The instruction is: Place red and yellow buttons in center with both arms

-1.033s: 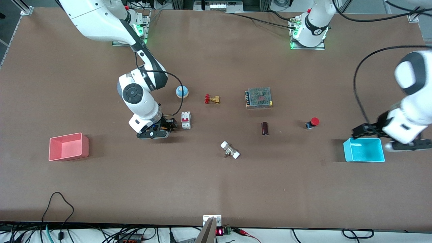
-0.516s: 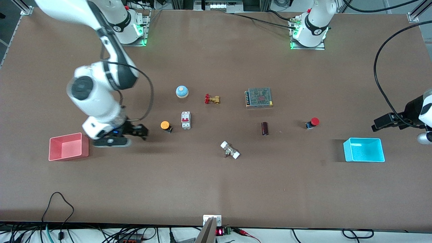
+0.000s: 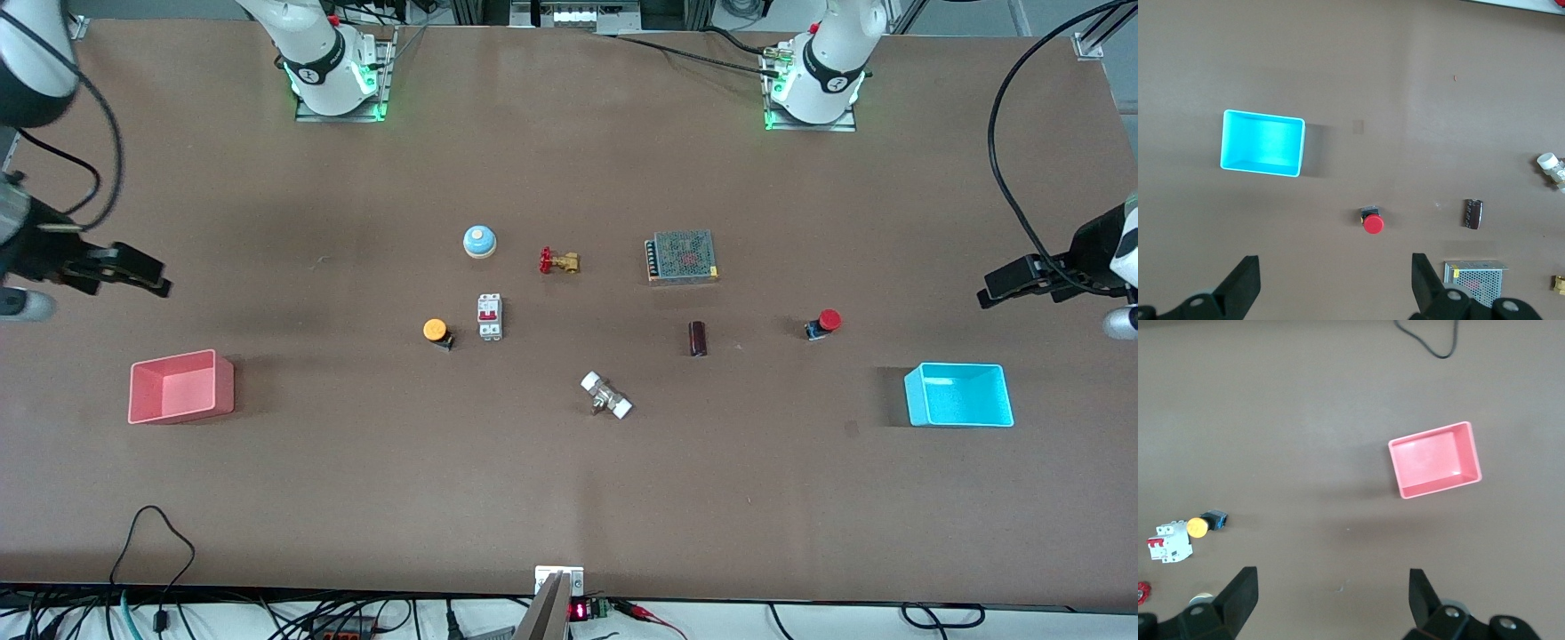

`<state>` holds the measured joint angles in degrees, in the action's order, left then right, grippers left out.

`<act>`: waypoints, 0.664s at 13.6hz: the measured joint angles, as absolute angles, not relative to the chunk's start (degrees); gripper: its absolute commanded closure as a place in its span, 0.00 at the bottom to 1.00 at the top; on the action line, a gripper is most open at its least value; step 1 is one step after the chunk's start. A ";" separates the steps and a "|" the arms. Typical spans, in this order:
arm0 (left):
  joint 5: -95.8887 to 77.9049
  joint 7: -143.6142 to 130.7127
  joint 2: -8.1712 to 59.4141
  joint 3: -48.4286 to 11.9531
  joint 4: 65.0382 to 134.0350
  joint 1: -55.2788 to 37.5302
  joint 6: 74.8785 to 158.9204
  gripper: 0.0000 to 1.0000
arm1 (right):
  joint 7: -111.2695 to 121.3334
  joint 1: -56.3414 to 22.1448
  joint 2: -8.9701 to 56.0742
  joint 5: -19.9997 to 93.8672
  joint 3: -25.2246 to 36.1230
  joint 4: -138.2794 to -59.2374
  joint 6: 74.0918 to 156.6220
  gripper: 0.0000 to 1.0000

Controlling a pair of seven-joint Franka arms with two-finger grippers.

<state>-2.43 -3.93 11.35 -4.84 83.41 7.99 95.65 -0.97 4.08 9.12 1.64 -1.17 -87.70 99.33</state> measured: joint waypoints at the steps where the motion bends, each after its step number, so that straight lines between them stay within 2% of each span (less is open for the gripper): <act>1: -2.43 -3.93 11.35 -4.84 83.40 8.19 95.65 0.00 | -0.97 4.10 9.15 1.63 -0.63 -87.62 98.99 0.00; 6: -2.43 -3.92 11.33 -5.54 83.40 8.16 94.36 0.00 | -0.97 3.81 8.17 0.94 -0.39 -87.71 93.74 0.00; 9: -2.43 -3.24 10.70 -5.57 83.38 8.15 93.67 0.00 | -0.97 3.57 4.68 0.95 -0.41 -91.24 93.22 0.00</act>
